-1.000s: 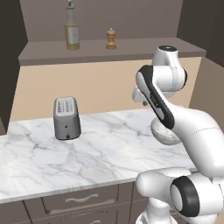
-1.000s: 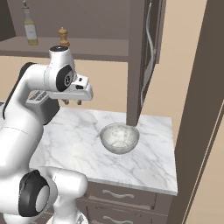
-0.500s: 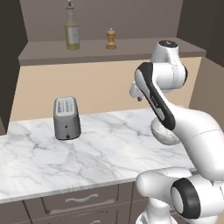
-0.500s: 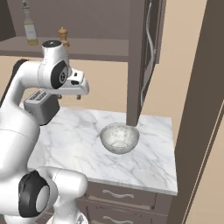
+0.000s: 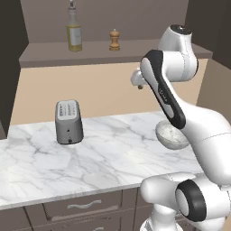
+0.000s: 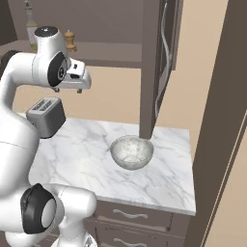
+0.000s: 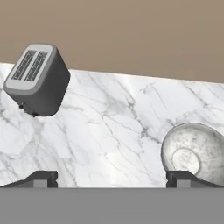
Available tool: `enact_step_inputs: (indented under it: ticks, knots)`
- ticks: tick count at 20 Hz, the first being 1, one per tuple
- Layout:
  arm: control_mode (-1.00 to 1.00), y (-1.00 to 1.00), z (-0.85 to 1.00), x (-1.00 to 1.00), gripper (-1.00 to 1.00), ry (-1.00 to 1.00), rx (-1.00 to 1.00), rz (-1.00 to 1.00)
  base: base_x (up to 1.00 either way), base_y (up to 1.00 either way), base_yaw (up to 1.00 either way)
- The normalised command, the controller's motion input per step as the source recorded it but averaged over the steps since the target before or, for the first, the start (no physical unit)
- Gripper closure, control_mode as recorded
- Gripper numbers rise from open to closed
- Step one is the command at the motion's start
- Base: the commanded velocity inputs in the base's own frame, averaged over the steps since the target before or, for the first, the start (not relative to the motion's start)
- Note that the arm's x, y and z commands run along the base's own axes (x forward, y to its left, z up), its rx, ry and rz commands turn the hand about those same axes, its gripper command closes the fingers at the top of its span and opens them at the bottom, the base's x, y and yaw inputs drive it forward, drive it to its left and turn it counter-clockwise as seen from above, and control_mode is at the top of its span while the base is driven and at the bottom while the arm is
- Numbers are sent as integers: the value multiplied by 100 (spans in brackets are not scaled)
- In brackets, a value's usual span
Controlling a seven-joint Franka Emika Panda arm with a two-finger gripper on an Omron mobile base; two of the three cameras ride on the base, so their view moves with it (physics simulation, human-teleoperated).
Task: Retrieve the bottle and the shaker from the cabinet and place them next to the mixing bowl on the counter. Then add garlic from the fridge to the mixing bowl.
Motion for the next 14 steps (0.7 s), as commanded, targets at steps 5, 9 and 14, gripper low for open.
enact_step_inputs:
  ticks: [5,9,14]
  knots:
    - [-100,13,39,1,-100,-14,3,1,0,0,0]
    - [-100,4,33,10,-100,0,0,0,0,0,0]
    - [-100,5,61,16,-100,-4,0,0,0,0,0]
